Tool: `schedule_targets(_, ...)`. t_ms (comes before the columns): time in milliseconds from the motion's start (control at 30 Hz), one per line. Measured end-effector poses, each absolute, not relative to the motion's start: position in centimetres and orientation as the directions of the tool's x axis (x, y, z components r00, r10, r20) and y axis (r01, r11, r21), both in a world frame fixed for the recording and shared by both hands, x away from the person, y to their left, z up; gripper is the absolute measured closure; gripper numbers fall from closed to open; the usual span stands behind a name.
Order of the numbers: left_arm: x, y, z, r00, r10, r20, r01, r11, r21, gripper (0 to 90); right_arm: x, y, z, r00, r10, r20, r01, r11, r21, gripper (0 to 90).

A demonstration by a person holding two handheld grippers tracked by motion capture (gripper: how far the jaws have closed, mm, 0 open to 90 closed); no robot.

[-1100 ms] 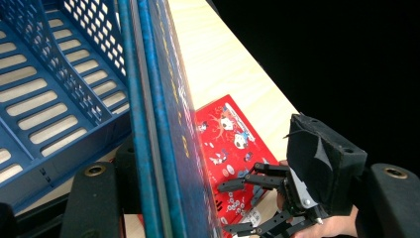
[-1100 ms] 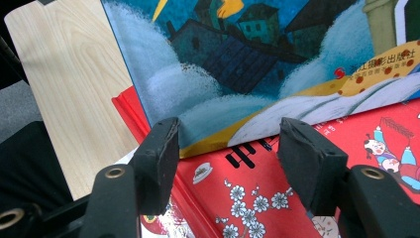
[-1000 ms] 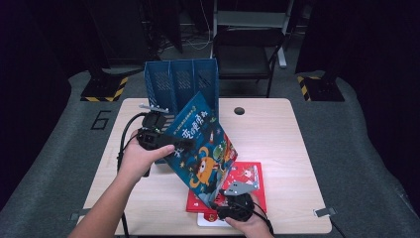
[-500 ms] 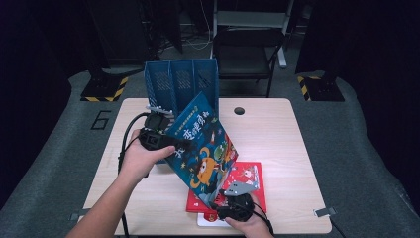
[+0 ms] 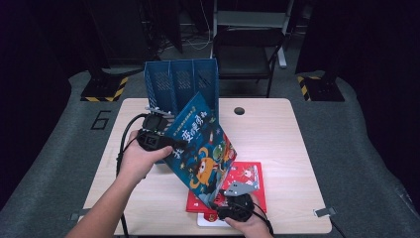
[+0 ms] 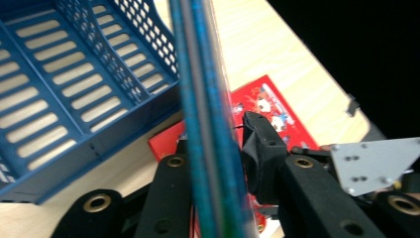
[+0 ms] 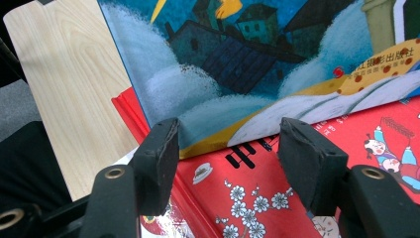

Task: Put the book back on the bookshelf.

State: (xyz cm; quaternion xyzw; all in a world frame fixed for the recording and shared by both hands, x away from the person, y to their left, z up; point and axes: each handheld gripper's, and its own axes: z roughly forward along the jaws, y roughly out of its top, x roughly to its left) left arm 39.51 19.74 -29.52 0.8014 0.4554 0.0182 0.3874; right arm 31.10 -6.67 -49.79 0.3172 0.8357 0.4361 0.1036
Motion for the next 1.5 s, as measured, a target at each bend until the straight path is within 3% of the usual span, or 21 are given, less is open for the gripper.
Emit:
schedule_targets(167, 39.4, 20.0, -29.6, 0.588, 0.742, -0.323, 0.707, -0.277, 0.651, 76.7, 31.0, -6.7, -49.8, -0.766, 0.632, 0.12, 0.454, 0.399, 0.797, 40.1)
schedule_targets(367, 40.5, 20.8, -29.8, 0.558, 0.728, -0.398, 0.748, -0.234, 0.622, 79.2, 31.0, -6.4, -49.7, -0.761, 0.632, 0.146, 0.474, 0.388, 0.79, 35.1)
schedule_targets(567, 41.4, 19.9, -29.1, 0.561, 0.728, -0.394, 0.75, -0.245, 0.614, 80.9, 30.9, -6.2, -49.5, -0.764, 0.625, 0.159, 0.485, 0.394, 0.781, 33.7)
schedule_targets(867, 41.8, 18.8, -28.3, 0.578, 0.716, -0.391, 0.745, -0.267, 0.611, 82.6, 30.5, -5.2, -49.5, -0.766, 0.63, 0.131, 0.476, 0.417, 0.775, 33.8)
schedule_targets(1133, 41.9, 20.2, -28.8, 0.548, 0.711, -0.441, 0.747, -0.179, 0.64, 83.0, 30.5, -5.3, -49.5, -0.757, 0.642, 0.121, 0.474, 0.413, 0.777, 35.3)
schedule_targets(1500, 41.8, 20.3, -28.6, 0.561, 0.68, -0.471, 0.741, -0.159, 0.652, 83.0, 31.1, -5.4, -49.5, -0.747, 0.653, 0.122, 0.478, 0.401, 0.782, 36.2)
